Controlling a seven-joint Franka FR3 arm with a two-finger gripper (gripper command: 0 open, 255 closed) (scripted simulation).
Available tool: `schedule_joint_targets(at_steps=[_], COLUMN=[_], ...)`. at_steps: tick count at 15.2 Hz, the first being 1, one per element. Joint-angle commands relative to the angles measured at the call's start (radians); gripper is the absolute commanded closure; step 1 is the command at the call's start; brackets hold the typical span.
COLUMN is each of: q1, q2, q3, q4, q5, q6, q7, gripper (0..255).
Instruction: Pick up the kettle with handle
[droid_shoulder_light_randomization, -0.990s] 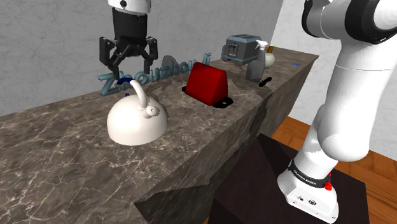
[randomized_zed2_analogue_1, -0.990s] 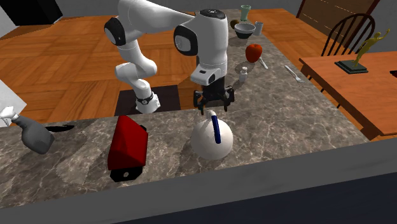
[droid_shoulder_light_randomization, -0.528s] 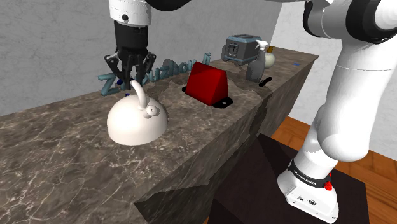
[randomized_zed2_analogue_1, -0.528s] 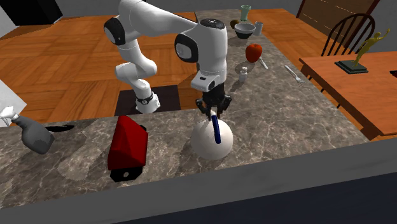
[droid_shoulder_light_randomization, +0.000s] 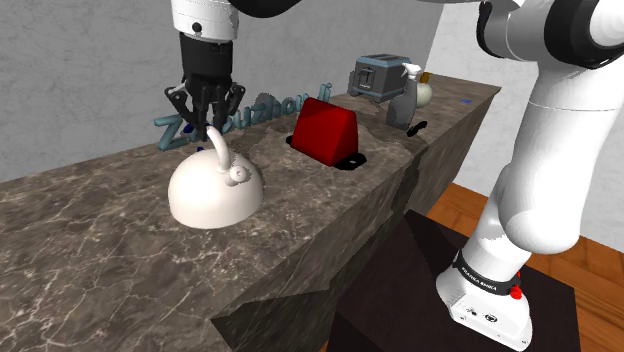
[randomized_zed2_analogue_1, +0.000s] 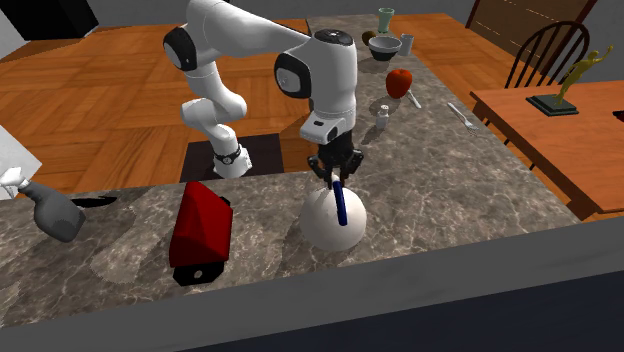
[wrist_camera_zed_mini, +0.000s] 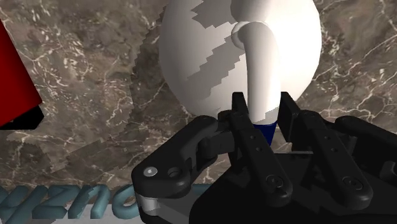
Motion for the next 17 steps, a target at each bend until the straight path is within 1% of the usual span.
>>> schedule_joint_targets(at_steps=[1,8,15,17], q1=[0.001,0.013,0.036,0.037], q2=[0.0,0.021,0.061,0.062], q3=[0.0,0.004,0.008,0.008], q4=[0.014,0.134,0.281,0.284], q5=[0.001,-0.009,-0.031,-0.032], q6=[-0.014,-0.117,-0.229,-0.232], q7=[-0.001,-0.002,0.001,0.001], gripper=[255,255,255,255])
